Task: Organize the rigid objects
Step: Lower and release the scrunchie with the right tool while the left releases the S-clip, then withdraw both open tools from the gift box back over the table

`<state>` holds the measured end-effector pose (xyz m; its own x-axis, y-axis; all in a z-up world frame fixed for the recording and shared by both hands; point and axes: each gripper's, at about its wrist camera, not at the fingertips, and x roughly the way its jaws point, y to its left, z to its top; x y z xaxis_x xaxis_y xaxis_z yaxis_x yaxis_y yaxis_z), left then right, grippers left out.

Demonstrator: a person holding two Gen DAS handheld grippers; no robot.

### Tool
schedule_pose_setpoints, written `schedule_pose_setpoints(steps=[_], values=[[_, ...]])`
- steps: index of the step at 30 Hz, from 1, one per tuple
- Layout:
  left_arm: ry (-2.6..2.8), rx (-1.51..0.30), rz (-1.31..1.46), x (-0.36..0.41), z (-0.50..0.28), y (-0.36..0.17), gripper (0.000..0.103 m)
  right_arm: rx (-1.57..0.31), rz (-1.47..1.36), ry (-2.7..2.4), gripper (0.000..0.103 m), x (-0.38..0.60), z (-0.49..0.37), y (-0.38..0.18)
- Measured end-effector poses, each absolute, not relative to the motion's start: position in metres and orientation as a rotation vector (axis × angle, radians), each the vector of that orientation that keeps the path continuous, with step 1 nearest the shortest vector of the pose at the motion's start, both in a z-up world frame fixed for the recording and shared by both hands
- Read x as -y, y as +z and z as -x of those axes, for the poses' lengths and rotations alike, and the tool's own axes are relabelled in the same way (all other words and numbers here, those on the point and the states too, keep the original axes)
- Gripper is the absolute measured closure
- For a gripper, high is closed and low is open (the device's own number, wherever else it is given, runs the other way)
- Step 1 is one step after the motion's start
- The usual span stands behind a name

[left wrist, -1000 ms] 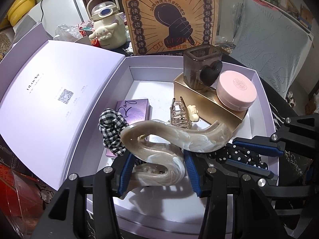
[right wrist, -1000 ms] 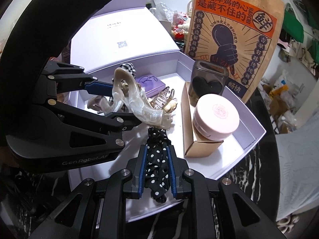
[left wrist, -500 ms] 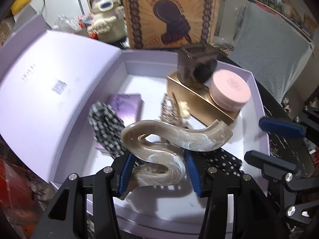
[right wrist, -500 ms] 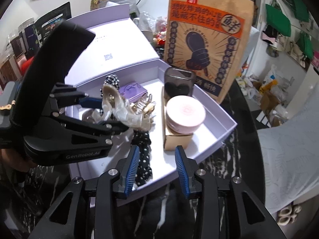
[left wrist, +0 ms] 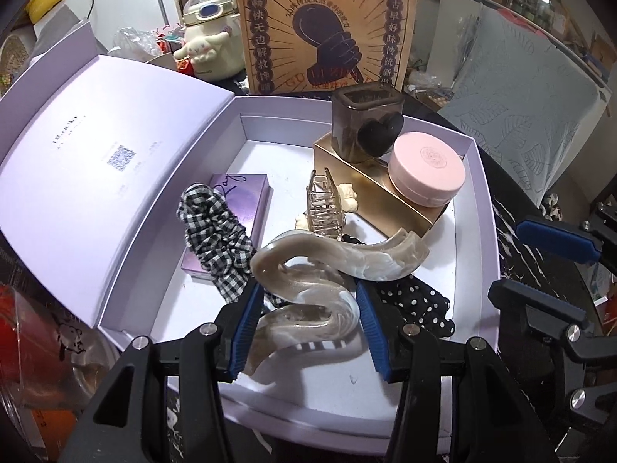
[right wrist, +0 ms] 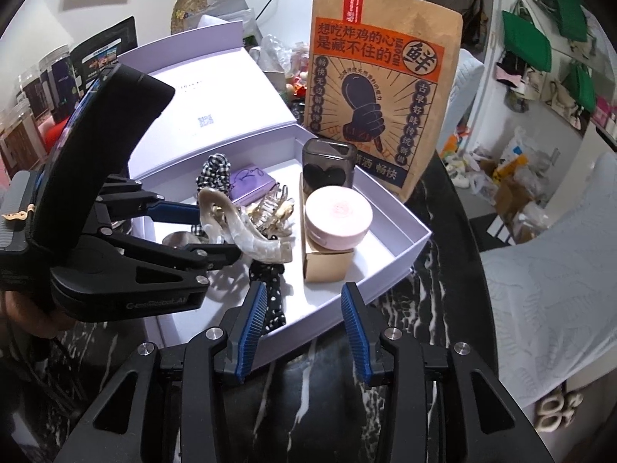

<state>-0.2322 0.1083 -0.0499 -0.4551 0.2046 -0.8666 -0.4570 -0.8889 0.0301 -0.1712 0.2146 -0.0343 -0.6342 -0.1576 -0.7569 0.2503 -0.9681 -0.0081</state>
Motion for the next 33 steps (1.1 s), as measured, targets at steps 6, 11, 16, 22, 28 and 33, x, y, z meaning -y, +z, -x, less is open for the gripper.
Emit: schedule_pose_setpoints(steps=[6, 11, 16, 22, 28, 33], values=[[2.401, -0.361, 1.311, -0.104, 0.226, -0.034, 0.054, -0.161, -1.193, -2.655, 0.061, -0.213, 0.166, -0.028], [2.452, -0.356, 1.257, -0.096, 0.218, -0.016, 0.054, -0.171, -1.158, -2.669, 0.061, -0.212, 0.162, -0.018], [2.505, -0.319, 1.212, -0.087, 0.211, 0.003, 0.054, -0.182, -1.108, -2.686, 0.050, -0.211, 0.157, -0.004], [2.561, -0.280, 1.148, -0.074, 0.203, 0.028, 0.048, -0.224, -1.028, -2.714, 0.049, -0.209, 0.150, 0.018], [2.641, -0.244, 1.059, -0.063, 0.191, 0.050, 0.011, -0.253, -0.957, -2.732, 0.039, -0.204, 0.140, 0.038], [2.654, -0.213, 1.037, -0.055, 0.179, 0.063, 0.011, -0.245, -0.903, -2.749, 0.034, -0.203, 0.127, 0.051]])
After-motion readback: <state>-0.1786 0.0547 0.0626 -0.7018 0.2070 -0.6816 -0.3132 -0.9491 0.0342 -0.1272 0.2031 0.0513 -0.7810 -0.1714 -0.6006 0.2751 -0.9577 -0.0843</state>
